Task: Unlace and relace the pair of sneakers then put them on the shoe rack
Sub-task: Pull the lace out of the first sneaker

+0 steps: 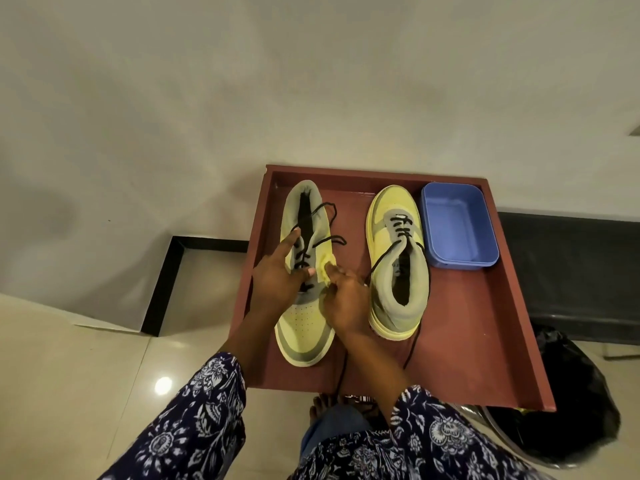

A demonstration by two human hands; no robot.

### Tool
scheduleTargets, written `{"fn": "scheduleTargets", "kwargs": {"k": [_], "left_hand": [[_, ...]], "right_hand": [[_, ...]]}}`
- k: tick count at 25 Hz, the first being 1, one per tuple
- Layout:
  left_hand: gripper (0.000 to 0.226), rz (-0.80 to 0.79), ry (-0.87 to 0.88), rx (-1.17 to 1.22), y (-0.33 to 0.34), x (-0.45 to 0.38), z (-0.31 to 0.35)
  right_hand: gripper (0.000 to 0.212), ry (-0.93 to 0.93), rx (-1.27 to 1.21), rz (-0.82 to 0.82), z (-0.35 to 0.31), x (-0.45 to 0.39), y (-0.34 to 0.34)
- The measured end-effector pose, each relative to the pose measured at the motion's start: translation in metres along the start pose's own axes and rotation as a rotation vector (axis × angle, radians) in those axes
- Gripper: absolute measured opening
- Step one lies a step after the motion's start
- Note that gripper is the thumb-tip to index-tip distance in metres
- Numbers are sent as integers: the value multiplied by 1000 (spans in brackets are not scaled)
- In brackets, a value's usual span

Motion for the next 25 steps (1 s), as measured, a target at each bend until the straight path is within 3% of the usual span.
{"fn": "scheduleTargets", "kwargs": {"k": [5,10,14,18,21,25], "left_hand": [[68,-7,-59,6,9,-8,-14],[67,-31,-76,19,12,-12,-21],[70,-69,-95,64,13,-14,-25],[71,-77,-117,97,14,-18,-25],[70,-87,-101,99,14,-18,-25],[66,-91,-101,26,12,-19,-23]], "right_hand": [[39,-130,77,97,2,57,-7],[38,117,-173,-76,3,110,-1],[37,277,-199,35,13,81,1],[44,236,-94,25,14,33,1],[35,164,-40,-16,13,-1,-4],[34,161,-6,-70,18,3,-2]]}}
Point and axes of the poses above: each hand's wrist, its own x-axis away from the middle knuckle, its own y-axis out of the palm, z = x × y, the point moved 4 cm from there along -x, towards the middle knuckle, and after that the axes turned 14 degrees about z, right-handed, at the moved point
